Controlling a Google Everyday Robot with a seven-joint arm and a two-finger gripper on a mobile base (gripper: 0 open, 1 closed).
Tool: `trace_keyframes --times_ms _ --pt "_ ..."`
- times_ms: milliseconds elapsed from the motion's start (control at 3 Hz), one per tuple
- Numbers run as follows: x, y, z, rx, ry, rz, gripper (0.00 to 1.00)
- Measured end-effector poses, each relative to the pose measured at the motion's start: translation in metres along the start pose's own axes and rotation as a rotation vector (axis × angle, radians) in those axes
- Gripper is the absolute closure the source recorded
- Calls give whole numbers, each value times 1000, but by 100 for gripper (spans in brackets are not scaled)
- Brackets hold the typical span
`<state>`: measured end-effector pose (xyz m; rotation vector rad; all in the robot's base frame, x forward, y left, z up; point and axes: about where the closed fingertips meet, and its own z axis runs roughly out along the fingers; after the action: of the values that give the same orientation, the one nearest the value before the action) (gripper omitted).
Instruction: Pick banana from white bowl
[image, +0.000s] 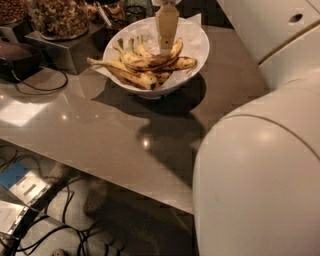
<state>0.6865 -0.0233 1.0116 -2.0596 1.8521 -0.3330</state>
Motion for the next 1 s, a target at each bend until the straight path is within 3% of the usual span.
trace_keyframes --times_ms 333,667,1000 --pt "-2 -1 17 -27 14 -9 44" --pt "-7 1 33 -55 24 -29 60" --pt "-13 7 47 -86 28 -54 58"
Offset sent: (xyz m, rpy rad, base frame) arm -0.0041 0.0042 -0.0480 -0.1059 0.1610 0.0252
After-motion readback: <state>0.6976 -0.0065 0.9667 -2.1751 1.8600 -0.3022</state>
